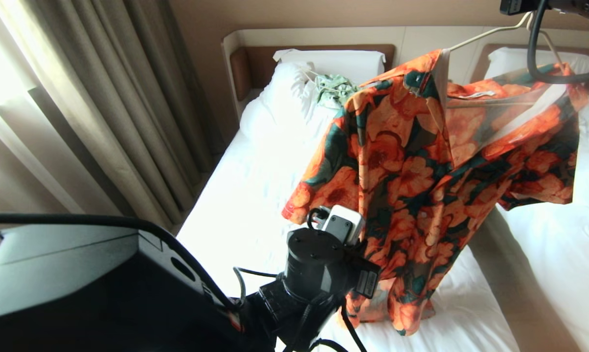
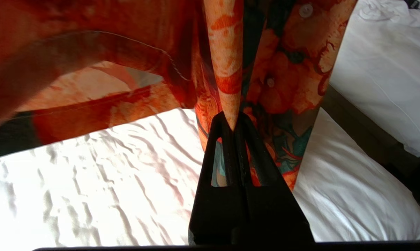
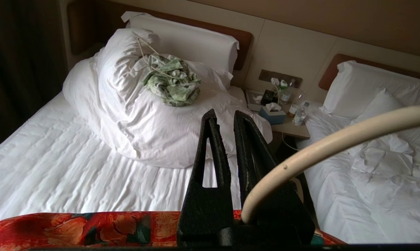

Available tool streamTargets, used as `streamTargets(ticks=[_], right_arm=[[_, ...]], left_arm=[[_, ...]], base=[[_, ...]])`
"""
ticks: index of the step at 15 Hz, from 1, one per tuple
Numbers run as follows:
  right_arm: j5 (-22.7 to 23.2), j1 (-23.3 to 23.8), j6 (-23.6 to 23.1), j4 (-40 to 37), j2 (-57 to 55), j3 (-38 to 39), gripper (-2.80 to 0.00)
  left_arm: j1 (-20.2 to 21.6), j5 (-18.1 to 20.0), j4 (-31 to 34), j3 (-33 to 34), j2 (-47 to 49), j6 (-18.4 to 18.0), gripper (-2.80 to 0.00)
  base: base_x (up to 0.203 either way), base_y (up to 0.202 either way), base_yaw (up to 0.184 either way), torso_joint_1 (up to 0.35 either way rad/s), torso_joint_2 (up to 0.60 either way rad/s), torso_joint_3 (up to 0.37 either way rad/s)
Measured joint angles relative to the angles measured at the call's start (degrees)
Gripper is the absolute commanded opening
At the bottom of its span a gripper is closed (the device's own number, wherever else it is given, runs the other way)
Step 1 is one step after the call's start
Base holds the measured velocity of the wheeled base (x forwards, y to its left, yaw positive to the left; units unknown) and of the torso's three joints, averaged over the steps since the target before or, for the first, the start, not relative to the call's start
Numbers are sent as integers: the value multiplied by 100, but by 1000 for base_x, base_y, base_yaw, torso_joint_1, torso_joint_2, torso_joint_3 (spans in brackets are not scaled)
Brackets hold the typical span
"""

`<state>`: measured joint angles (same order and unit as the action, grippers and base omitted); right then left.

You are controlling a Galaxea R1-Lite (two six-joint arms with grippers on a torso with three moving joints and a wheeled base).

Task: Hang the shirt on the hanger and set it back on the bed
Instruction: Take the clothes hanger out of the clothes

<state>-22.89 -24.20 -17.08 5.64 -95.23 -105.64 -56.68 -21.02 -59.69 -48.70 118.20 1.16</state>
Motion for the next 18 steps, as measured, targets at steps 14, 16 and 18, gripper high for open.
streamTargets(ticks=[14, 16, 18], right_arm=[[2, 201, -177, 41, -221, -20, -280], [0, 193, -183, 39, -221, -11, -280], [0, 185, -190, 37, -215, -4, -280]], left_arm=[[462, -266, 4, 1010, -1664, -492, -280], [681, -178, -5, 978, -1739, -580, -280], [928, 144, -12, 965, -1802, -601, -280]], base=[[0, 0, 0, 0, 0, 0], [0, 0, 0, 0, 0, 0], [0, 0, 0, 0, 0, 0]])
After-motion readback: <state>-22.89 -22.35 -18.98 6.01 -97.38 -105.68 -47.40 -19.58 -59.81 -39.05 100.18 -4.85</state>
